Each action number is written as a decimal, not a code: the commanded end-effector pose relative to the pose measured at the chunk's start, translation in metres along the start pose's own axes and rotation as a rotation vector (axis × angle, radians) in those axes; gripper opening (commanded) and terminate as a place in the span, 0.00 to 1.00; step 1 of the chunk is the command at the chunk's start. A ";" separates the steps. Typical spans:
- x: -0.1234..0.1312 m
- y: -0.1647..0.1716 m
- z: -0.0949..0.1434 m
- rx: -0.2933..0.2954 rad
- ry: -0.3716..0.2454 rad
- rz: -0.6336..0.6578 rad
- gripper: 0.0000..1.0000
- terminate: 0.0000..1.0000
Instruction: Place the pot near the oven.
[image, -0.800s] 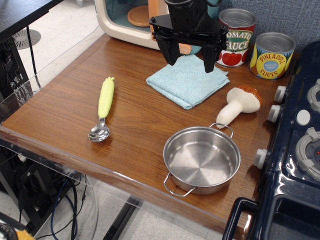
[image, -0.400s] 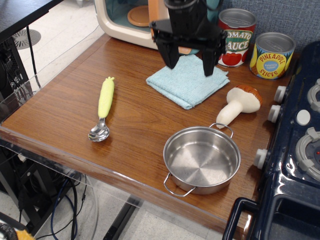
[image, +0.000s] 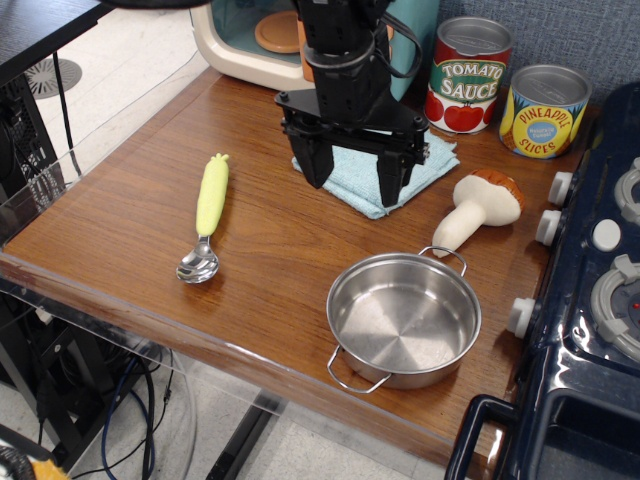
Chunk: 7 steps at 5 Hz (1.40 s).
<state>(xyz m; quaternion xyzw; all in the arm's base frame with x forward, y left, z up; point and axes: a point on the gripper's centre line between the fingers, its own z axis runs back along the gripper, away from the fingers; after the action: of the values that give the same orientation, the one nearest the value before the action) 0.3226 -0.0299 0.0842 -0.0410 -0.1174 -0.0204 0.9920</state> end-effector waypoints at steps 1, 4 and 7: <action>-0.017 -0.011 -0.002 0.009 0.040 -0.077 1.00 0.00; -0.039 -0.015 -0.041 -0.027 0.174 -0.090 1.00 0.00; -0.038 -0.017 -0.049 0.018 0.197 -0.126 0.00 0.00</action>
<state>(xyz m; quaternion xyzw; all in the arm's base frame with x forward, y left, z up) 0.2910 -0.0486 0.0174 -0.0201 -0.0029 -0.0817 0.9965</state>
